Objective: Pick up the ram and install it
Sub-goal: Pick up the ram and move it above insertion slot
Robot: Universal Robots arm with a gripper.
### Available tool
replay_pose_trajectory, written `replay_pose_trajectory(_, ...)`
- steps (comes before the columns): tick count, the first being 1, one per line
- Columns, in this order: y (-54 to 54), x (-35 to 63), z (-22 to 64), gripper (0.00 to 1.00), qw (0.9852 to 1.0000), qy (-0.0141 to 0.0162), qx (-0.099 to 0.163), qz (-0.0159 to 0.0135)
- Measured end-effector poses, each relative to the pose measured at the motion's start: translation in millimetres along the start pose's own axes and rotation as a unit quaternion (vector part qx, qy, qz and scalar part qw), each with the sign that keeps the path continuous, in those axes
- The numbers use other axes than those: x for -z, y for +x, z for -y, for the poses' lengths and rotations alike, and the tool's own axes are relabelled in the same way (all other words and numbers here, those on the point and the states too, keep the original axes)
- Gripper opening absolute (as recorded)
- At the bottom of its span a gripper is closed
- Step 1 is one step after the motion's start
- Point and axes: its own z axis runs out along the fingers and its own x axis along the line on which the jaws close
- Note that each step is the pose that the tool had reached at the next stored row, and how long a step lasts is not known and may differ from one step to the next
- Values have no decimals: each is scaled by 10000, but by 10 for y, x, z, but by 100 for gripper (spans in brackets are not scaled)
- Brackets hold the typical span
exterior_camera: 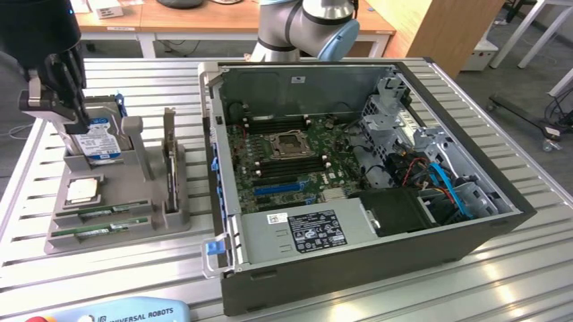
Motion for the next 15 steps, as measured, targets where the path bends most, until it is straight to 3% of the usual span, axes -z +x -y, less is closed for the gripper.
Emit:
replay_pose_trajectory(2,0,0,0,29,10000,0,0,0)
replay_pose_trajectory(4,0,0,0,29,10000,0,0,0)
replay_pose_trajectory(5,0,0,0,36,10000,0,0,0)
replay_pose_trajectory(15,63,1,3,36,10000,0,0,0)
